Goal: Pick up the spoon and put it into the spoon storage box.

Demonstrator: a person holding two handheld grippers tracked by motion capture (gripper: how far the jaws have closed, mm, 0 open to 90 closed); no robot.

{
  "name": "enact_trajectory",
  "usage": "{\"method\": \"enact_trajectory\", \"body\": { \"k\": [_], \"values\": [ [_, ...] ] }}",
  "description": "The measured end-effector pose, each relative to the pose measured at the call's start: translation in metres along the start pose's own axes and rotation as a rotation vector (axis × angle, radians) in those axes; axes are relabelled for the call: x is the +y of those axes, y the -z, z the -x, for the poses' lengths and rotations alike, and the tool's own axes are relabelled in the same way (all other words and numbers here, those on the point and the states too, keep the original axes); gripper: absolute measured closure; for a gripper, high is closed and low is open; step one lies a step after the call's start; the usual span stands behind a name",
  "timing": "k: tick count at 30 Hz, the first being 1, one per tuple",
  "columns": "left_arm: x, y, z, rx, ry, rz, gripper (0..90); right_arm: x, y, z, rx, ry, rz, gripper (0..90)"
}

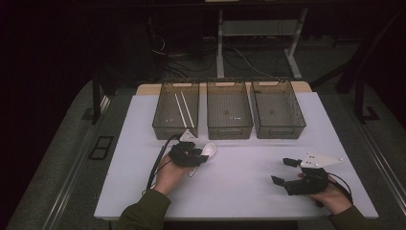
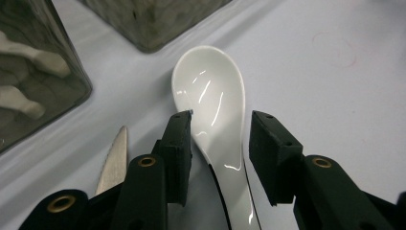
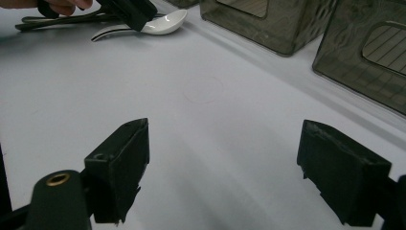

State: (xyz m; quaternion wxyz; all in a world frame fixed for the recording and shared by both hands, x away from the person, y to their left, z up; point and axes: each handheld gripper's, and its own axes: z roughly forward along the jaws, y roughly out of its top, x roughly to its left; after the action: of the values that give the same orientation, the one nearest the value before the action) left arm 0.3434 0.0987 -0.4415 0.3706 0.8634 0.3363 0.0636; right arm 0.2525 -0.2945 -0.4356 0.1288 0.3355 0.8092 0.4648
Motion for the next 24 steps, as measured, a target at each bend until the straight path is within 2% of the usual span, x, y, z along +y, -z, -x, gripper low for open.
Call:
{"method": "enact_trajectory", "body": {
  "k": [13, 16, 19, 24],
  "values": [
    [-0.0016, -0.0022, 0.0028, 0.023, 0.021, -0.022, 61.4, 0.0001, -0.0008, -0.0007, 0.001, 0.003, 0.0, 18.2],
    [-0.0018, -0.0018, 0.0011, 0.01, 0.041, -0.02, 61.7, 0.0002, -0.0008, -0.0008, 0.002, 0.004, 0.0, 18.2],
    [-0.0025, -0.0014, -0.0029, -0.025, 0.089, -0.009, 61.5, 0.0003, -0.0002, -0.0004, 0.002, 0.004, 0.004, 18.2],
    [-0.0023, -0.0017, -0.0019, -0.031, 0.099, -0.01, 63.2, 0.0003, 0.0, -0.0003, 0.001, 0.006, 0.004, 18.2]
  ]
}}
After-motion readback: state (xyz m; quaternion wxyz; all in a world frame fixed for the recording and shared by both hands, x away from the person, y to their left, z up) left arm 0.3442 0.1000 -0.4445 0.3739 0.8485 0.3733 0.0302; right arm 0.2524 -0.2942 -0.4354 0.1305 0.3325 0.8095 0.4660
